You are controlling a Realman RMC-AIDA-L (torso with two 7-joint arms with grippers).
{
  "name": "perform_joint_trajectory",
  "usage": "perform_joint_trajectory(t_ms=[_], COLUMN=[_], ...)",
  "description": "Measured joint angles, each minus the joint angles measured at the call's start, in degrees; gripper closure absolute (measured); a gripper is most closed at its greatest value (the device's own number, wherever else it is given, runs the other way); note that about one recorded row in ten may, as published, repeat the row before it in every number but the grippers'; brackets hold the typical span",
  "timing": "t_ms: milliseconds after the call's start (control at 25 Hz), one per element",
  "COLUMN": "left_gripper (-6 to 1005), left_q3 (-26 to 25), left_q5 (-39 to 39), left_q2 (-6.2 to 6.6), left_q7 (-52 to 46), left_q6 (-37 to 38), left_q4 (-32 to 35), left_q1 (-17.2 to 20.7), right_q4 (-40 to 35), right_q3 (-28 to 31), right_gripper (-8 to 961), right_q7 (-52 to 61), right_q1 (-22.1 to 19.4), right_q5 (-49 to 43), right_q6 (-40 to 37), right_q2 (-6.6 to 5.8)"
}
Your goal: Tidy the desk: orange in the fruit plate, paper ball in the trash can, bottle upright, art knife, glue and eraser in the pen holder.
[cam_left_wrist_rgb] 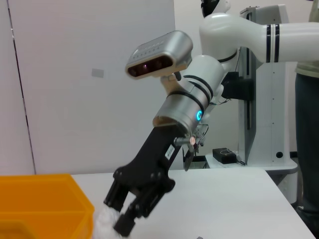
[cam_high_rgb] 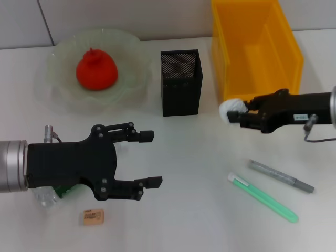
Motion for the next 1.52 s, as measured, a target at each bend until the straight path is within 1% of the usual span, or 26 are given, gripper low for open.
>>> perform_joint_trajectory(t_ms=[40, 160, 200, 240, 360, 400, 600, 800, 920, 1040, 1120, 1360, 1400, 1520], left_gripper=[225, 225, 226, 226, 226, 226, 227, 227, 227, 228, 228, 229, 229, 229], left_q3=[0.01, 0.02, 0.01, 0.01, 0.01, 0.02, 0.09, 0.15, 0.55, 1.30, 1.45, 2.20, 2.23, 2.24], left_q5=[-0.01, -0.01, 0.00, 0.00, -0.01, 0.00, 0.04, -0.02, -0.09, -0.13, -0.15, -0.62, -0.77, -0.87], left_q2=[0.00, -0.07, -0.10, -0.10, -0.10, -0.10, -0.08, -0.10, -0.16, -0.17, -0.18, -0.27, -0.27, -0.27], left_q7=[0.00, 0.00, 0.00, 0.00, 0.00, 0.00, 0.00, 0.04, 0.41, 0.53, 0.53, 0.57, 0.57, 0.58], left_q6=[0.00, -0.01, -0.01, -0.01, -0.01, -0.01, -0.01, -0.11, -0.33, -0.85, -1.11, -1.32, -1.33, -1.33], left_q4=[-0.01, -0.01, -0.01, -0.01, -0.01, -0.08, -0.31, -1.18, -1.44, -1.50, -1.50, -1.50, -1.50, -1.50], left_q1=[0.00, 0.00, 0.00, 0.00, 0.00, 0.00, -0.05, -0.18, -0.25, -0.27, -0.27, -0.27, -0.27, -0.27], right_q4=[0.00, 0.10, 0.38, 0.38, 2.27, 3.64, 7.00, 11.84, 15.02, 18.53, 20.37, 23.28, 24.53, 25.78], right_q3=[0.00, 2.70, 5.01, 5.01, 8.65, 10.66, 12.94, 14.44, 16.25, 19.67, 20.70, 20.27, 20.28, 20.52], right_gripper=[632, 633, 633, 633, 633, 633, 633, 634, 634, 634, 634, 634, 634, 634], right_q7=[0.00, -3.33, -4.42, -4.42, -7.53, -10.24, -15.62, -22.24, -25.25, -27.39, -29.02, -32.76, -33.59, -34.33], right_q1=[0.00, -1.57, -2.11, -2.11, -2.35, -2.39, -2.39, -1.67, -0.51, 1.75, 3.04, 5.54, 6.65, 7.64], right_q5=[0.00, 4.31, 6.30, 6.30, 10.55, 13.36, 17.96, 21.54, 23.37, 22.99, 22.80, 22.71, 22.71, 22.71], right_q6=[0.00, -0.99, -1.93, -1.93, -4.46, -6.44, -8.37, -7.96, -7.74, -7.12, -5.73, 0.11, 1.44, 2.73], right_q2=[0.00, -0.01, 0.00, 0.00, -0.14, -0.17, -0.18, -0.12, -0.24, -0.33, -0.39, -0.47, -0.48, -0.49])
